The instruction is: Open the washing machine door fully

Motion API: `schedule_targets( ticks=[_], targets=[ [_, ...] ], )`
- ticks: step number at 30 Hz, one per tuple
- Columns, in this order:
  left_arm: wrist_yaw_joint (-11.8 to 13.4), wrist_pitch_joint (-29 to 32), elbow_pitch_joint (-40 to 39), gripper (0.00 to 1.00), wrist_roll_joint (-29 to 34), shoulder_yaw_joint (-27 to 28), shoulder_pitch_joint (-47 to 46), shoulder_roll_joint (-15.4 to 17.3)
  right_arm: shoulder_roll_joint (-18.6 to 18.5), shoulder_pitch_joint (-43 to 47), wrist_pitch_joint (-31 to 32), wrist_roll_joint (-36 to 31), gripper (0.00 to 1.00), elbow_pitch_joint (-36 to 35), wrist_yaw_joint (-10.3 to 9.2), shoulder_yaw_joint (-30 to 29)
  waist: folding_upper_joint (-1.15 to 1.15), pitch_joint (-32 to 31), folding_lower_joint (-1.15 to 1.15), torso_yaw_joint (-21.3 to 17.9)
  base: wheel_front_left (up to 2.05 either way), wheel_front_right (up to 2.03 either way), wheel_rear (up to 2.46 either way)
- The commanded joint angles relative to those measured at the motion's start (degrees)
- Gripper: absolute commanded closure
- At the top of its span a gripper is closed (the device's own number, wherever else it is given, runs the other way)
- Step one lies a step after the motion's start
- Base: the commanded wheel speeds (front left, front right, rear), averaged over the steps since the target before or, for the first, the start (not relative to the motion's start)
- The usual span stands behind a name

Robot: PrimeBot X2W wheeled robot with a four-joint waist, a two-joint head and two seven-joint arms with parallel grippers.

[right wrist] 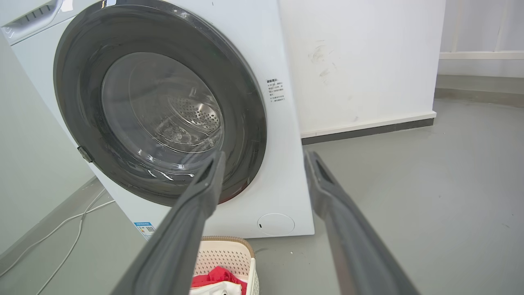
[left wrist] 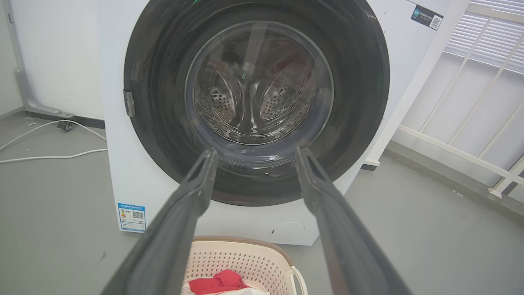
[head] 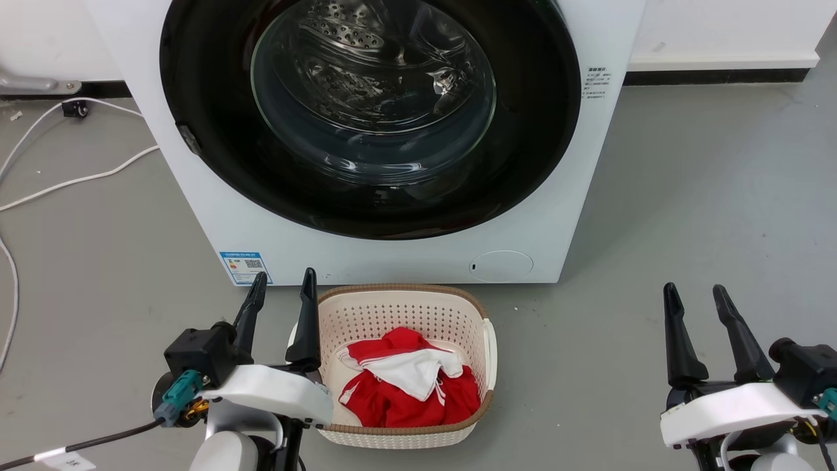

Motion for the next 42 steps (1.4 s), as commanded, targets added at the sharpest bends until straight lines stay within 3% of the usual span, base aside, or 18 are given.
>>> schedule_targets(
  ticks=[1,20,42],
  targets=[
    [0.42,-0.58,-0.11,0.0,1.72,-0.16,-1.22,0.42,0.12,-0.1,-0.32,-1.65,0.0,-0.89,0.0,0.01,0.0,0.02,-0.01,0.05,0.0,0.0,0.0],
    [2.8,-2.84,1.05,0.0,11.34,-1.95,-1.61,1.27,0.16,0.73,-1.16,-11.13,0.0,-1.84,-0.01,0.21,0.0,0.29,-0.01,-0.01,0.0,0.0,0.0],
    [3.27,-5.01,1.72,0.0,17.92,-2.98,-1.36,0.99,0.19,1.58,-2.13,-17.54,0.0,-2.47,-0.02,0.28,0.0,0.43,-0.01,0.12,0.0,0.0,0.0]
  ],
)
